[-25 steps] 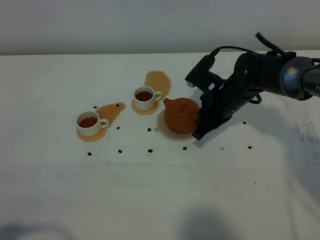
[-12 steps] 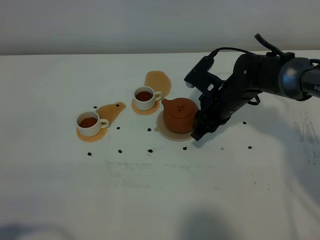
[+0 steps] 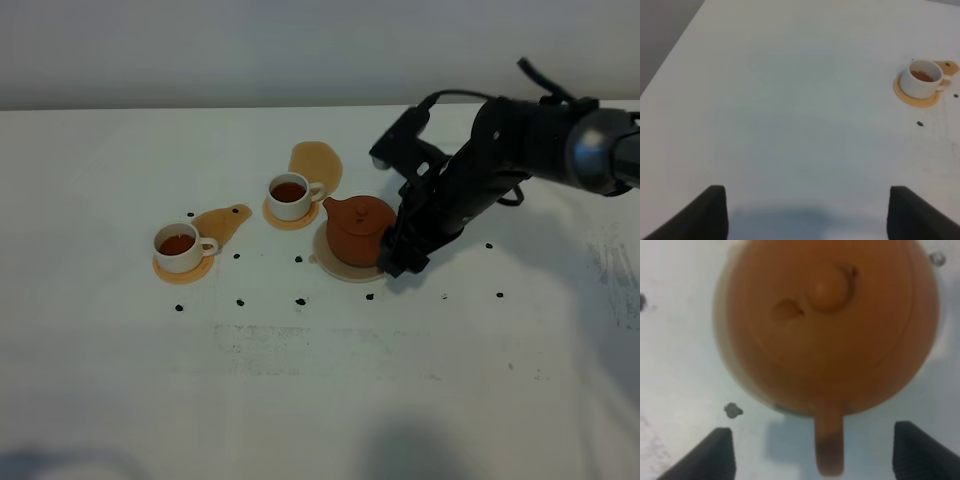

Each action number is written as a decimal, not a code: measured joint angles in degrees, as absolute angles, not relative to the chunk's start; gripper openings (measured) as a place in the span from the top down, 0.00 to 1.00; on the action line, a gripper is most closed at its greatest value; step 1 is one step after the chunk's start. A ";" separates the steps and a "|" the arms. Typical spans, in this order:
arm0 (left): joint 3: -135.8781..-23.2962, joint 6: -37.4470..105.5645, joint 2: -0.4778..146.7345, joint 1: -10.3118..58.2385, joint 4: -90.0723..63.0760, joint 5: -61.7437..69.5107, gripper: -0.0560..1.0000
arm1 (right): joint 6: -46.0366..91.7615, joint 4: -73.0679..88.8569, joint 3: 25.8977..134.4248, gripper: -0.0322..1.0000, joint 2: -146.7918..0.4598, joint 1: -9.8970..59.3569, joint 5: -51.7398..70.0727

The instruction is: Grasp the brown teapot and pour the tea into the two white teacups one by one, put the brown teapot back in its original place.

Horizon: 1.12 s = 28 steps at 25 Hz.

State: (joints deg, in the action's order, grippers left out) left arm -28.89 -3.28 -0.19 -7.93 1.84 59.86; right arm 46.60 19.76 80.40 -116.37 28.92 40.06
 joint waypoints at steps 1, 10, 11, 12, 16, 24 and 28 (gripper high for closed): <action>-28.89 -3.28 -0.19 -7.93 1.84 59.86 0.32 | 45.82 19.59 80.40 0.37 -115.12 28.92 40.06; -28.89 -3.28 -0.19 -7.93 1.84 59.86 0.32 | 23.38 10.28 80.40 0.37 -101.55 27.74 41.99; -28.89 -3.28 -0.19 -7.93 1.84 59.86 0.32 | 21.21 9.51 80.40 0.37 -100.10 26.80 42.90; -28.89 -3.28 -0.19 -7.93 1.84 59.86 0.32 | 20.01 8.95 80.40 0.37 -98.67 25.56 44.35; -28.89 -3.28 -0.19 -7.93 1.84 59.86 0.32 | 17.89 8.19 80.40 0.37 -93.20 18.95 52.06; -28.89 -3.28 -0.19 -7.93 1.84 59.86 0.32 | 14.96 7.37 79.66 0.39 -79.87 5.26 69.00; -28.89 -3.28 -0.19 -7.93 1.84 59.86 0.32 | 11.20 5.58 72.91 0.39 -70.17 3.25 69.36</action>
State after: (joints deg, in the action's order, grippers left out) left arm -28.89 -3.28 -0.19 -7.93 1.84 59.86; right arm 11.20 5.58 72.91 -70.17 3.25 69.36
